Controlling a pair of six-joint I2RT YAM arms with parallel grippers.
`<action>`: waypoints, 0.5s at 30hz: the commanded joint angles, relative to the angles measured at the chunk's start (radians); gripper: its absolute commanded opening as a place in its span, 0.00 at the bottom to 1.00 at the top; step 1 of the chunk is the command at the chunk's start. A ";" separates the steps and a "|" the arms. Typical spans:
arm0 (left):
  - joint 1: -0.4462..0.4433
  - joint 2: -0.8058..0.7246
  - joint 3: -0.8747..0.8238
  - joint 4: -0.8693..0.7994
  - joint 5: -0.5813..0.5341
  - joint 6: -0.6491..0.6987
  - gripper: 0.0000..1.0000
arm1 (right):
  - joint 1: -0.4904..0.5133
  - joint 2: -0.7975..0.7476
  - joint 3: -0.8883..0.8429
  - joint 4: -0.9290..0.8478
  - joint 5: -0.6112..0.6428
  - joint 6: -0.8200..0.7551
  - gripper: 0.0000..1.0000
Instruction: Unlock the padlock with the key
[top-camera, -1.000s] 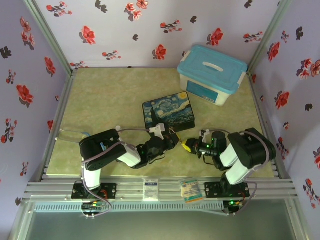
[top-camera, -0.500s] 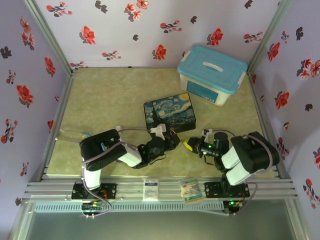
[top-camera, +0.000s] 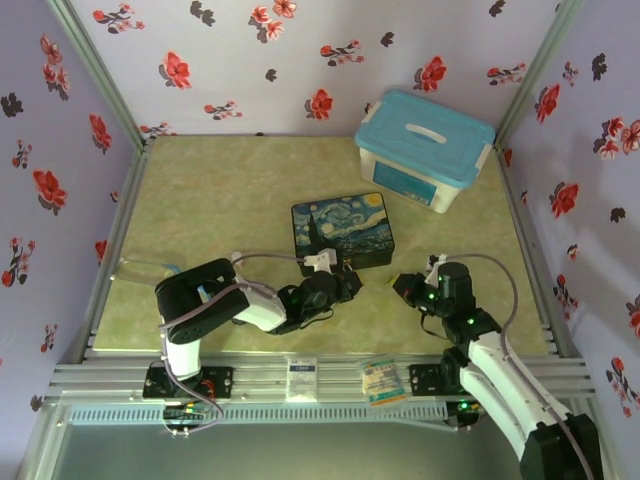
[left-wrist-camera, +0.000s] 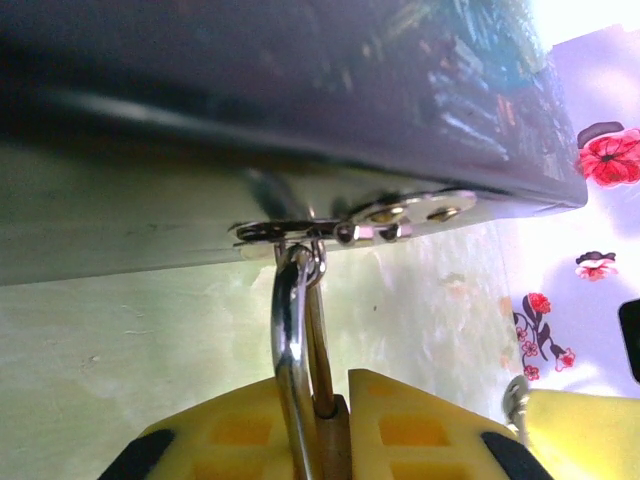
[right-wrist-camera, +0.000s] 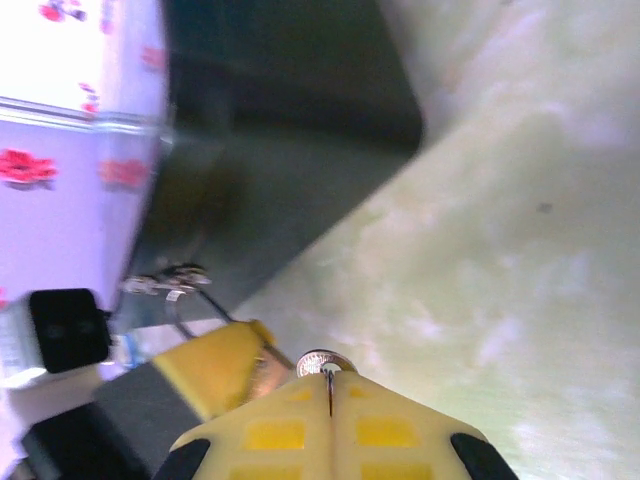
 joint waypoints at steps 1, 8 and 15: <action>-0.008 0.018 0.038 -0.026 0.019 -0.023 0.00 | 0.045 0.117 0.020 -0.214 0.082 -0.121 0.00; -0.018 -0.013 0.088 -0.241 -0.003 0.040 0.00 | 0.312 0.246 0.128 -0.258 0.410 -0.132 0.00; -0.023 0.023 0.089 -0.202 0.007 0.025 0.00 | 0.500 0.318 0.196 -0.302 0.680 -0.124 0.00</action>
